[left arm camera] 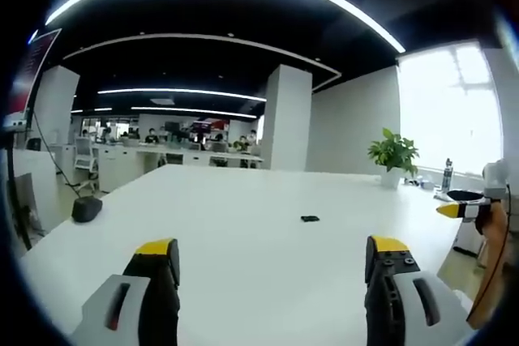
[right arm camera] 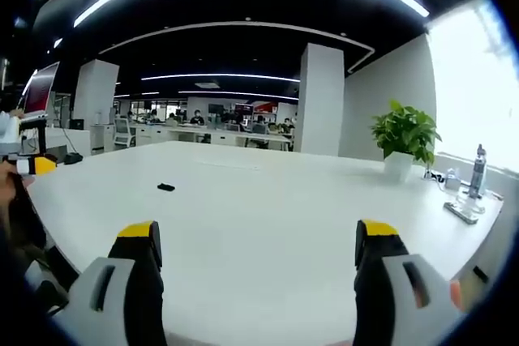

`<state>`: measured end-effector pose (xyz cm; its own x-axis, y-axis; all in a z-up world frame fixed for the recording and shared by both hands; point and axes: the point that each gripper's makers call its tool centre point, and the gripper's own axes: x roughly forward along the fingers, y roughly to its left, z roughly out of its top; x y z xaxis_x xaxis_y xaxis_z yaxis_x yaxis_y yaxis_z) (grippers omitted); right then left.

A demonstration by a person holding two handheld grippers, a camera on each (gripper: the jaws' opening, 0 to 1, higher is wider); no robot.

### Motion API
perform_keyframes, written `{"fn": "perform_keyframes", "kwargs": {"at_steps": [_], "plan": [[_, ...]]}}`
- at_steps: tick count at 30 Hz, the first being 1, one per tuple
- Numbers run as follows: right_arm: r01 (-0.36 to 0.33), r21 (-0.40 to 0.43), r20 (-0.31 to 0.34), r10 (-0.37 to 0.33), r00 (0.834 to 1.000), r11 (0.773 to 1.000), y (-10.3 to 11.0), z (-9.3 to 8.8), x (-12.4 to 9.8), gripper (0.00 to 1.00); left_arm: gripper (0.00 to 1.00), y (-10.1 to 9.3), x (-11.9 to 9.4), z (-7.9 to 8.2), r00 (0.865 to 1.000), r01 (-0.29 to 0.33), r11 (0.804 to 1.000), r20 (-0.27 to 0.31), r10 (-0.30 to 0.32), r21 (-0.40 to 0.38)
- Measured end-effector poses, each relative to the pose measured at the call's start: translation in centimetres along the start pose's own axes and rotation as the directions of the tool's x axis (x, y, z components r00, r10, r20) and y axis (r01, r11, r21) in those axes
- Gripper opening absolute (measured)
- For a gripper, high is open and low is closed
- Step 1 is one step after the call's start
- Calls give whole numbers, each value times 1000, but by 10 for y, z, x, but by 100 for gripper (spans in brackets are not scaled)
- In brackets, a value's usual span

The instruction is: Snap the two parts of the plastic buckle together until the buckle closes and remains connected.

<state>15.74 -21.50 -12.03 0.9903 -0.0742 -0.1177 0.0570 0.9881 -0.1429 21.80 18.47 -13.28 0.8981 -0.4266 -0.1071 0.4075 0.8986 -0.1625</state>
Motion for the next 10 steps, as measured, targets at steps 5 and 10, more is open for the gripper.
{"fn": "perform_keyframes", "kwargs": {"at_steps": [5,10], "plan": [[-4,-3,5,4,1000,1000,0,1,-1,100,97,-1,0,1,1000,0,1000,1,0,8],[-9,-5,13,9,1000,1000,2,3,-2,100,97,-2,2,-1,1000,1,1000,-10,-1,9]]}}
